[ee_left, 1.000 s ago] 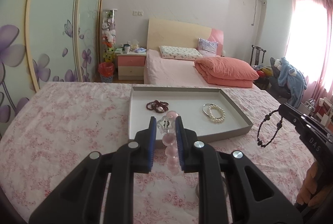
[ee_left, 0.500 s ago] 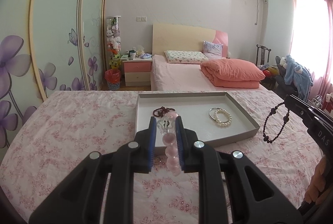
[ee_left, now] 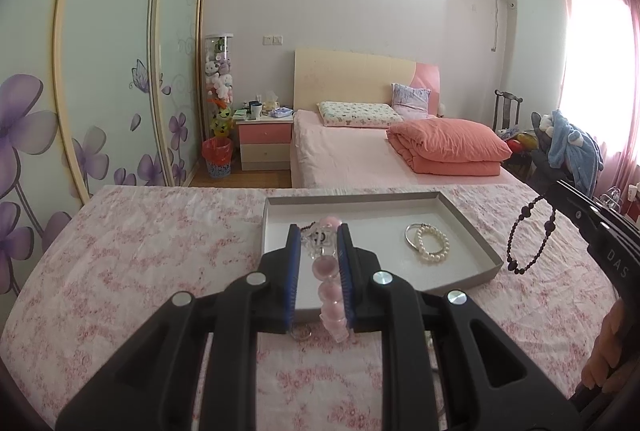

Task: Organize jewelry
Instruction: 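Open the left tool over the tray while the right tool releases the black bracelet inside it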

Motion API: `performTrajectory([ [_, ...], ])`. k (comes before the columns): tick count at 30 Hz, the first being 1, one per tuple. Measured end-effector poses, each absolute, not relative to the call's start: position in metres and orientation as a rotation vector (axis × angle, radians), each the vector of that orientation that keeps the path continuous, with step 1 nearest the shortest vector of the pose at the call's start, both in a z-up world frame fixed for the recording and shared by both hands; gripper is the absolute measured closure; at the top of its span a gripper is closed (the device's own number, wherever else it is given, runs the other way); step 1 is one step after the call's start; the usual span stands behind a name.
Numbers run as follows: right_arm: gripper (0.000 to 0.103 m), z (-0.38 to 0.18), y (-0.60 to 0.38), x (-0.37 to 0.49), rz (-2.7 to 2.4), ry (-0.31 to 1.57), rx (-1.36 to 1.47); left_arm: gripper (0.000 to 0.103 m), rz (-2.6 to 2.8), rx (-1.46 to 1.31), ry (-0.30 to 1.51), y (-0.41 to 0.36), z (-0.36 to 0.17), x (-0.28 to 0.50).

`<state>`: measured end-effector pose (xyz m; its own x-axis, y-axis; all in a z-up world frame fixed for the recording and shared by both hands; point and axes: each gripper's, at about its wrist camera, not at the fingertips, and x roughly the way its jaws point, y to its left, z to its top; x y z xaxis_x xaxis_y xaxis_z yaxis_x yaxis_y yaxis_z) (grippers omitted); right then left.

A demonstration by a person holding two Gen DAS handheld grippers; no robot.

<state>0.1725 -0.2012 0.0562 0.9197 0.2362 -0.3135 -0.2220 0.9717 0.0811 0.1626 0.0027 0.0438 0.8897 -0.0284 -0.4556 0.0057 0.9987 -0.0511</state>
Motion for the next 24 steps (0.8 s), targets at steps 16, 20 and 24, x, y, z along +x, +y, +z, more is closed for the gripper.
performTrajectory([
  [16,0.098,0.030,-0.189,0.262,0.232,0.406,0.054,0.084,0.001,-0.042,0.517,-0.001,0.028,0.250],
  [20,0.098,0.017,-0.187,0.283,0.236,0.450,0.068,0.084,0.000,-0.032,0.546,-0.005,0.016,0.272],
  [24,0.098,0.008,-0.185,0.298,0.244,0.488,0.086,0.084,-0.005,-0.036,0.573,-0.009,0.004,0.292],
])
